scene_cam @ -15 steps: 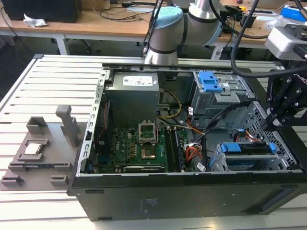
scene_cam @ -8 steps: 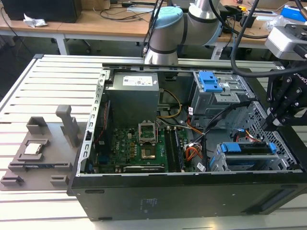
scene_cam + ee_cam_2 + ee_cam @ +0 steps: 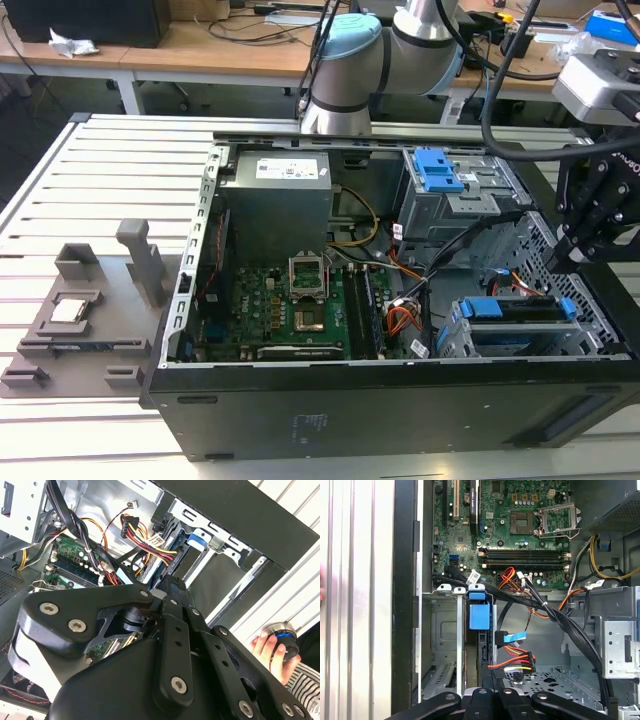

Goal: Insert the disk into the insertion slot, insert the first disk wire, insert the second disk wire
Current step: 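Insert the second disk wire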

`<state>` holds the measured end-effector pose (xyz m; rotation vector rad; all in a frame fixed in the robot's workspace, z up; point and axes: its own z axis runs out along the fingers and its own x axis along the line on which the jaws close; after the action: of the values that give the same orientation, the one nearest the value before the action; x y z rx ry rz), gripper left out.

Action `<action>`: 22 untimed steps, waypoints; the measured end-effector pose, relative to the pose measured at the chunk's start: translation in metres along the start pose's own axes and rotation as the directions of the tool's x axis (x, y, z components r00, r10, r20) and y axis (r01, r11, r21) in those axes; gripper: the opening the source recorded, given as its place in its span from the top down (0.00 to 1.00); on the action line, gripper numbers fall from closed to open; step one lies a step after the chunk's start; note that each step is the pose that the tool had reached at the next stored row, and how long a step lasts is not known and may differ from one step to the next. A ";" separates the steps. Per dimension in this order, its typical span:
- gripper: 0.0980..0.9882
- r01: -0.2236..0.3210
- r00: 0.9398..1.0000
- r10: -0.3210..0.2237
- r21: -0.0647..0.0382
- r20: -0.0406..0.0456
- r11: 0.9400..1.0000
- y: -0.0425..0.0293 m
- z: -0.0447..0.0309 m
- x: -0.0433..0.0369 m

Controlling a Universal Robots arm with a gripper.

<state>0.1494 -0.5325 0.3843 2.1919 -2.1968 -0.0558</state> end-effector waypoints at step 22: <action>0.70 0.000 1.000 0.000 0.000 0.000 1.000 0.0211 0.0022 -0.0035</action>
<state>0.1283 -0.5290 0.3833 2.1918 -2.1969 -0.0557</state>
